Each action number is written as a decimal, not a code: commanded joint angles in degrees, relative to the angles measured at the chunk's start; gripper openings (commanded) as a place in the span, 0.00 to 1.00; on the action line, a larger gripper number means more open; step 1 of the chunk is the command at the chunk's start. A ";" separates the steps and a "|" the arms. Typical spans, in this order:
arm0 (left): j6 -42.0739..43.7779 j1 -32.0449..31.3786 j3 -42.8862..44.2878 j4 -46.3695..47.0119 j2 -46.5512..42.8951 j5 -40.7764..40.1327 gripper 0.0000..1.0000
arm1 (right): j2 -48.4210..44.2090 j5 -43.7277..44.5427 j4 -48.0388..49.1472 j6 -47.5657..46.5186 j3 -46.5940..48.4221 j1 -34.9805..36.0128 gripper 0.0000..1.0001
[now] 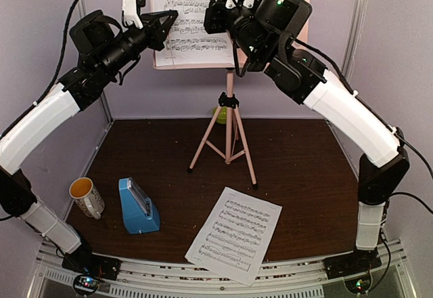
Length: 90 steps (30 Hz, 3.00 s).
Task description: Set up the instrument practice props
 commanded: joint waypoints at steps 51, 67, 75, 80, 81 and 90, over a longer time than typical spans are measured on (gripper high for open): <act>2.17 -0.27 -3.67 4.86 -5.25 0.89 0.49 | -1.37 0.62 3.57 -1.37 -0.64 0.51 0.58; 4.63 -0.26 -13.54 -12.35 -17.29 -9.12 0.98 | -20.61 -1.94 0.65 -0.16 -22.39 0.36 1.00; -0.80 -0.17 -23.19 -19.10 -25.89 -11.85 0.98 | -41.54 -3.91 -1.72 5.84 -45.96 -0.23 1.00; -0.38 -0.18 -26.24 -25.49 -26.73 -1.93 0.98 | -48.75 -7.29 -13.45 12.89 -51.65 -0.35 1.00; -0.37 -0.17 -26.86 -26.28 -26.74 0.28 0.98 | -50.28 -8.14 -14.90 14.58 -53.33 -0.39 1.00; 3.88 -7.49 -34.02 -31.86 -24.02 6.36 0.96 | -61.86 -11.50 -26.99 33.29 -71.57 -0.34 0.95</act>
